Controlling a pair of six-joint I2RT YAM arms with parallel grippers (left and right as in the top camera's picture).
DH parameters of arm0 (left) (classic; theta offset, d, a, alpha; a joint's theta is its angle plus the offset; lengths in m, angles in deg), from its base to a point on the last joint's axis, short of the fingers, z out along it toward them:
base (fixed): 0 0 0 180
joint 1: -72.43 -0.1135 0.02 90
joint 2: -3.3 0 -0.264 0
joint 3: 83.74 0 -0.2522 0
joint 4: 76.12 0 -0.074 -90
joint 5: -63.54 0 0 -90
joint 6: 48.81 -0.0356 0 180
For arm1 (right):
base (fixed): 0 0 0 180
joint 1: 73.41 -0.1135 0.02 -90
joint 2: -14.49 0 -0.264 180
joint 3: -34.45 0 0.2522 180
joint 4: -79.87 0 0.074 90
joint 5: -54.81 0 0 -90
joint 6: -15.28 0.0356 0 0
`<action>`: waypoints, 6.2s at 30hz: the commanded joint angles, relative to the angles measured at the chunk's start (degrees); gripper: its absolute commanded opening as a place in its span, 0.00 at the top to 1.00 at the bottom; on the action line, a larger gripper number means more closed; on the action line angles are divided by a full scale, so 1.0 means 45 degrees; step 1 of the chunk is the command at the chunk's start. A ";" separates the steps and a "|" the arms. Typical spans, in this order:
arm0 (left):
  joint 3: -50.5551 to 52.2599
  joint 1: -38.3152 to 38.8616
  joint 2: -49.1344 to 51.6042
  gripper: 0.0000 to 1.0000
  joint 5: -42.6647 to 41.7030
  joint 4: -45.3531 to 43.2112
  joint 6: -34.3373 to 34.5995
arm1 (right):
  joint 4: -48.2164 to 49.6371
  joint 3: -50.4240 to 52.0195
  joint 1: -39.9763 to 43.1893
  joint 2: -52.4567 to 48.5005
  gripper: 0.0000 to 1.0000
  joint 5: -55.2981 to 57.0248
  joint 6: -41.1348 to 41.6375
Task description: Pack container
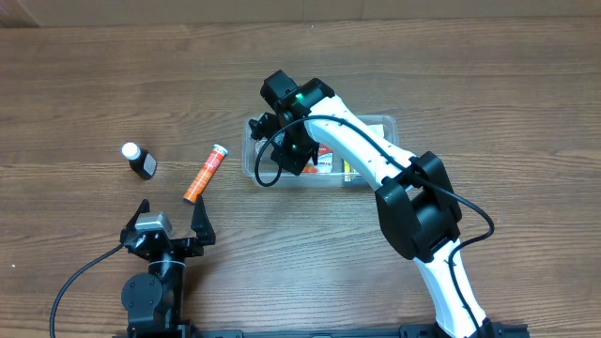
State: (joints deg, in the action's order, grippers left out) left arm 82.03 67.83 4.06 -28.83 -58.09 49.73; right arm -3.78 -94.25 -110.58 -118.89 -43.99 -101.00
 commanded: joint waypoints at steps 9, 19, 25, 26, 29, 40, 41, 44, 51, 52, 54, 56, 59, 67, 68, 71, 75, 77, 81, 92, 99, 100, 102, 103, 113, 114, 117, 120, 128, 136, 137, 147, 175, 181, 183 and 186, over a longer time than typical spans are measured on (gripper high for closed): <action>0.0044 -0.0058 -0.0102 0.00 -0.0005 -0.0010 -0.0238 | 0.0204 0.0053 0.0063 -0.0272 0.96 -0.0204 -0.0845; 0.0044 -0.0058 -0.0102 0.00 -0.0005 -0.0010 -0.0233 | 0.0141 0.0053 0.0792 -0.0321 0.96 -0.0219 -0.0845; 0.0044 -0.0058 -0.0102 0.00 -0.0005 -0.0005 -0.0238 | 0.0136 0.0053 0.0787 -0.0568 0.96 -0.0607 -0.0845; 0.0044 -0.0058 -0.0102 0.00 -0.0005 -0.0005 -0.0233 | 0.0121 0.0053 0.0787 -0.0670 0.96 -0.0636 -0.0845; 0.0044 -0.0058 -0.0102 0.00 -0.0005 -0.0005 -0.0233 | 0.0034 0.0053 0.0792 -0.0733 0.96 -0.0588 -0.0845; 0.0044 -0.0058 -0.0102 0.00 -0.0005 -0.0005 -0.0233 | -0.0918 0.0053 0.1321 -0.0733 0.96 0.0185 -0.0840; 0.0044 -0.0058 -0.0102 0.00 -0.0005 -0.0005 -0.0238 | -0.0962 0.0053 0.1355 -0.0733 0.96 0.0189 -0.0835; 0.0044 -0.0058 -0.0102 0.00 -0.0005 -0.0005 -0.0233 | -0.0962 0.0049 0.1365 -0.0733 0.96 0.0185 -0.0835; 0.0044 -0.0058 -0.0102 0.00 -0.0005 -0.0010 -0.0233 | -0.2443 -0.2336 0.1127 -0.0724 0.96 -0.0121 -0.0680; 0.0044 -0.0058 -0.0102 0.00 -0.0005 -0.0010 -0.0233 | -0.3254 -0.3808 0.1107 -0.0719 0.96 -0.0369 -0.0690; 0.0044 -0.0058 -0.0102 0.00 -0.0005 -0.0005 -0.0233 | -0.4245 -0.5736 0.1107 -0.0719 0.96 -0.0544 -0.0578; 0.0044 -0.0058 -0.0102 0.00 -0.0005 -0.0010 -0.0233 | -0.4974 -0.7407 0.1161 -0.0724 0.96 -0.0534 -0.0189; 0.0044 -0.0058 -0.0102 0.00 -0.0005 -0.0010 -0.0233 | -0.5702 -0.9976 0.1928 -0.0719 0.93 0.0228 0.1928; 0.0044 -0.0058 -0.0102 0.00 -0.0005 -0.0010 -0.0233 | -0.6033 -1.1545 0.7315 -0.0724 0.00 0.1569 0.7198; 0.0044 -0.0058 -0.0102 0.00 -0.0005 -0.0010 -0.0233 | -0.6033 -1.1545 0.8009 -0.0724 0.00 0.1569 0.7189; 0.0044 -0.0058 -0.0102 0.00 -0.0005 -0.0010 -0.0238 | -0.6023 -1.1545 0.9656 -0.0724 0.00 0.1613 0.7179; 0.0044 -0.0058 -0.0102 0.00 -0.0005 -0.0010 -0.0238 | -0.6023 -1.1545 1.0763 -0.0724 0.00 0.1613 0.7179; 0.0044 -0.0058 -0.0102 0.00 -0.0005 -0.0010 -0.0233 | -0.6023 -1.1545 1.0899 -0.0724 0.00 0.1613 0.7179; 0.0044 -0.0058 -0.0102 0.00 0.0219 -0.0661 -0.0277 | -0.6023 -1.1545 1.0894 -0.0724 0.00 0.1613 0.7179; -0.8680 -0.0068 0.7815 0.00 -0.1501 0.4124 -0.3240 | -0.6023 -1.1545 1.0894 -0.0724 0.00 0.1613 0.7179; -1.3818 -0.0068 1.4926 0.00 -0.2934 0.8301 -0.3361 | -0.6023 -1.1545 1.0894 -0.0724 0.00 0.1613 0.7179; -1.3818 -0.0063 1.5494 0.00 -0.3147 0.8383 -0.3371 | -0.6023 -1.1545 1.0894 -0.0724 0.00 0.1613 0.7179; -1.3814 -0.0063 1.6271 0.00 -0.3113 0.8408 -0.3405 | -0.6023 -1.1545 1.0894 -0.0724 0.00 0.1613 0.7179; -1.3809 -0.0068 1.6772 0.00 -0.2866 0.8242 -0.3589 | -0.6023 -1.1545 1.0894 -0.0724 0.00 0.1613 0.7179; -1.3814 -0.0058 2.1439 0.00 -0.2336 0.6212 -0.5202 | -0.6023 -1.1545 1.0894 -0.0724 0.00 0.1613 0.7179; -1.3814 -0.0058 2.1464 0.00 -0.2234 0.5965 -0.5552 | -0.6023 -1.1545 1.0894 -0.0724 0.00 0.1613 0.7179; -1.3814 -0.0058 2.1478 0.00 -0.1457 0.5265 -0.6241 | -0.6023 -1.1545 1.0894 -0.0724 0.00 0.1613 0.7179; -1.3814 -0.0044 2.1585 0.07 -0.1481 0.5192 -0.6528 | -0.6023 -1.1545 1.0894 -0.0724 0.00 0.1613 0.7179; -1.3780 0.0690 2.2085 0.00 -0.1909 0.5416 -0.7631 | -0.6023 -1.1545 1.0894 -0.0724 0.00 0.1613 0.7179; -1.3503 0.0889 2.2702 0.07 -0.1020 0.5605 -0.7859 | -0.6023 -1.1545 1.0894 -0.0724 0.00 0.1613 0.7179; -1.3508 0.0884 2.2955 0.07 -0.1030 0.5581 -0.7859 | -0.6023 -1.1545 1.0894 -0.0724 0.00 0.1613 0.7179; -1.3508 0.0884 2.3523 0.73 -0.0996 0.5882 -0.7854 | -0.6023 -1.1545 1.0894 -0.0724 0.00 0.1613 0.7179; -2.1104 0.2157 2.3052 0.96 -0.1044 1.2123 -0.9272 | -0.6023 -1.1545 1.0894 -0.0724 0.00 0.1613 0.7179; -2.2401 0.4745 2.2299 0.96 -0.1044 1.2944 -1.2648 | -0.6023 -1.1545 1.0894 -0.0724 0.00 0.1613 0.7184; -2.2396 0.5600 2.2304 0.96 -0.1049 1.3100 -1.3415 | -0.6023 -1.1545 1.0894 -0.0724 0.00 0.1613 0.7179; -2.2110 0.6591 2.2328 0.96 -0.1049 1.3216 -1.4396 | -0.6023 -1.1545 1.0894 -0.0724 0.00 0.1613 0.7179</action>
State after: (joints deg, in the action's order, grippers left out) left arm -17.11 94.43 106.09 -33.18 1.06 -7.25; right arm -31.01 -144.65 -61.51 -122.82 -36.71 -68.94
